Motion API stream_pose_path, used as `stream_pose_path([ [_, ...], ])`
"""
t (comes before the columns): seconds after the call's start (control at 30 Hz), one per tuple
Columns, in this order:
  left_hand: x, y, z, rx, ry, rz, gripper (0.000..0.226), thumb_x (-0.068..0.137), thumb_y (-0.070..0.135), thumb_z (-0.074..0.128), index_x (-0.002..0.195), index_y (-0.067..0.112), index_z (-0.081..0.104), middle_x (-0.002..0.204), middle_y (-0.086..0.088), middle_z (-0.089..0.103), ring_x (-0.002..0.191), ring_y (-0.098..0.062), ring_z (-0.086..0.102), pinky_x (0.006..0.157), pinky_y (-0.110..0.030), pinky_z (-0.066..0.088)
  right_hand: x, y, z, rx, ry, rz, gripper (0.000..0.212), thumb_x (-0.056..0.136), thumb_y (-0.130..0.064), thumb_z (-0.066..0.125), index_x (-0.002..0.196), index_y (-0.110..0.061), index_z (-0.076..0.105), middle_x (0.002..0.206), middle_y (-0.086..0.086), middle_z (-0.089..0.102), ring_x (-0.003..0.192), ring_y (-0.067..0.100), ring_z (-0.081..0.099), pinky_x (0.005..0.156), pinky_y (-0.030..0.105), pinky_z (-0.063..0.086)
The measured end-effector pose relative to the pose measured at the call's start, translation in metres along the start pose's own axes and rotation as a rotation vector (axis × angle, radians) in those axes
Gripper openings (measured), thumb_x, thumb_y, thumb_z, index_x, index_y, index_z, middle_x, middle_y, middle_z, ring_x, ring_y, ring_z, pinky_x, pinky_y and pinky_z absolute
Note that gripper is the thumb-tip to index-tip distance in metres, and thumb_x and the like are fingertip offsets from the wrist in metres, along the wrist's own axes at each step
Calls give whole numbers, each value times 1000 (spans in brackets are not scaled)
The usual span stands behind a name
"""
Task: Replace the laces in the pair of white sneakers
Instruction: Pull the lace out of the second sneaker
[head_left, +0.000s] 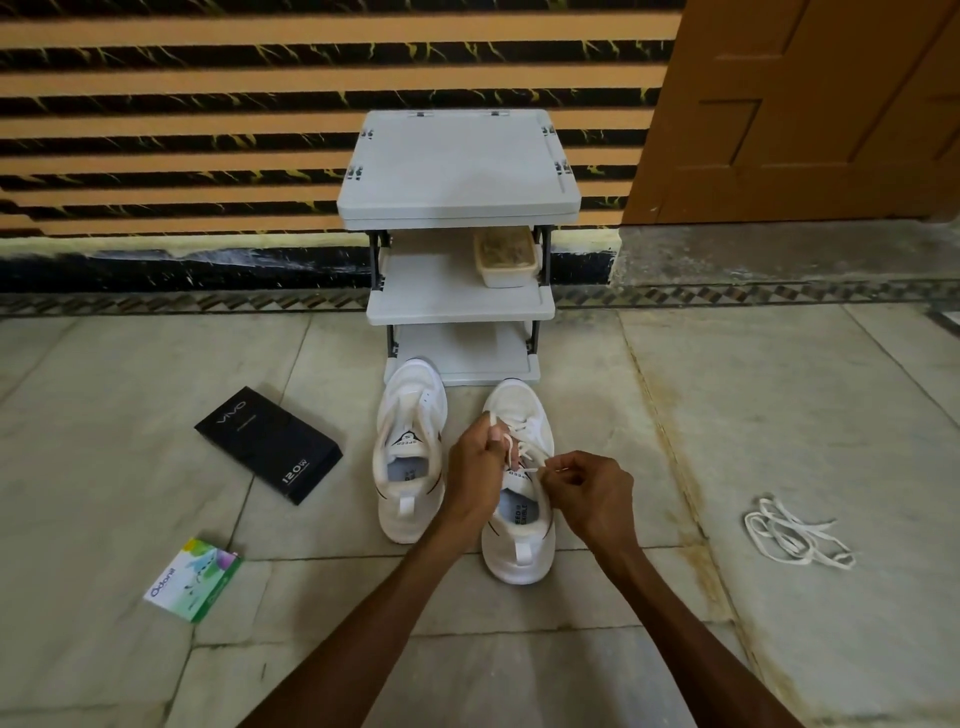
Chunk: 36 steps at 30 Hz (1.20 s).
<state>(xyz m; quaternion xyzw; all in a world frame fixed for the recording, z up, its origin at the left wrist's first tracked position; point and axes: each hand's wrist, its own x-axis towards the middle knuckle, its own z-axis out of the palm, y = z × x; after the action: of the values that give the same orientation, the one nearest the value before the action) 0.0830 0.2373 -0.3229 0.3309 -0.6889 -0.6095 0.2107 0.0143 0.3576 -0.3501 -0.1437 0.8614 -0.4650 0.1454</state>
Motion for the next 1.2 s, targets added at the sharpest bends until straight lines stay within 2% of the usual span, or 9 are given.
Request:
stream_pose_path([
  [0.1, 1, 3, 10, 60, 31, -17, 29, 102, 1, 32, 76, 8, 44, 65, -3, 45, 57, -11, 41, 50, -9, 37, -3, -3, 0, -79, -10, -31, 18, 86, -24, 72, 100, -13, 77, 91, 2, 75, 80, 14, 70, 78, 28, 57],
  [0.23, 16, 7, 16, -223, 75, -297, 36, 103, 11, 31, 68, 10, 40, 44, 2, 43, 34, -7, 37, 32, -15, 31, -5, -4, 0, -99, -14, -56, 20, 89, -23, 68, 103, -11, 76, 97, 2, 75, 85, 14, 69, 80, 27, 55],
  [0.4, 22, 8, 6, -467, 144, -413, 36, 97, 8, 32, 62, 17, 37, 42, 3, 38, 32, -10, 29, 36, -17, 25, -5, -4, 4, -115, 17, -74, 20, 90, -20, 67, 105, -11, 76, 96, 4, 76, 84, 15, 70, 77, 23, 54],
  [0.5, 16, 12, 3, -416, 144, -364, 25, 97, 2, 35, 77, 7, 50, 63, -10, 54, 46, -14, 49, 47, -24, 45, -5, -3, 6, -153, 13, -104, 16, 90, -22, 66, 99, -13, 76, 89, 2, 76, 79, 15, 70, 71, 21, 52],
  [0.63, 16, 21, -21, -50, -6, -237, 25, 100, 14, 45, 110, 0, 63, 106, -21, 67, 96, -31, 63, 92, -43, 51, -5, -1, 6, -179, 32, -141, 10, 87, -27, 69, 91, -20, 75, 77, -7, 73, 67, 5, 65, 59, 11, 43],
  [0.77, 24, 38, -48, 509, -54, -128, 29, 98, 14, 44, 100, 10, 73, 96, -11, 70, 79, -24, 60, 67, -28, 45, -1, -4, 5, -223, -13, -173, 7, 84, -26, 70, 87, -20, 72, 72, -8, 67, 61, 3, 60, 54, 10, 40],
  [0.9, 23, 44, -58, 962, 126, 41, 26, 99, 23, 50, 103, 11, 72, 102, -8, 68, 90, -22, 63, 71, -24, 39, 1, -5, 6, -241, -27, -204, 7, 84, -25, 70, 79, -20, 69, 64, -9, 63, 56, 3, 57, 51, 11, 37],
  [1.07, 6, 23, -37, 993, -112, 64, 26, 92, 35, 57, 93, 13, 71, 95, -5, 69, 86, -22, 64, 73, -30, 50, 9, -2, 1, -288, -56, -236, 17, 84, -25, 68, 72, -13, 64, 60, -3, 61, 54, 9, 56, 49, 17, 39],
  [1.2, -10, -7, -14, 1013, -118, 142, 36, 90, 34, 64, 120, 16, 61, 111, -6, 64, 100, -24, 63, 74, -28, 44, 11, -2, 0, -304, -91, -244, 17, 85, -26, 67, 77, -11, 66, 68, 1, 66, 59, 14, 58, 53, 22, 43],
])
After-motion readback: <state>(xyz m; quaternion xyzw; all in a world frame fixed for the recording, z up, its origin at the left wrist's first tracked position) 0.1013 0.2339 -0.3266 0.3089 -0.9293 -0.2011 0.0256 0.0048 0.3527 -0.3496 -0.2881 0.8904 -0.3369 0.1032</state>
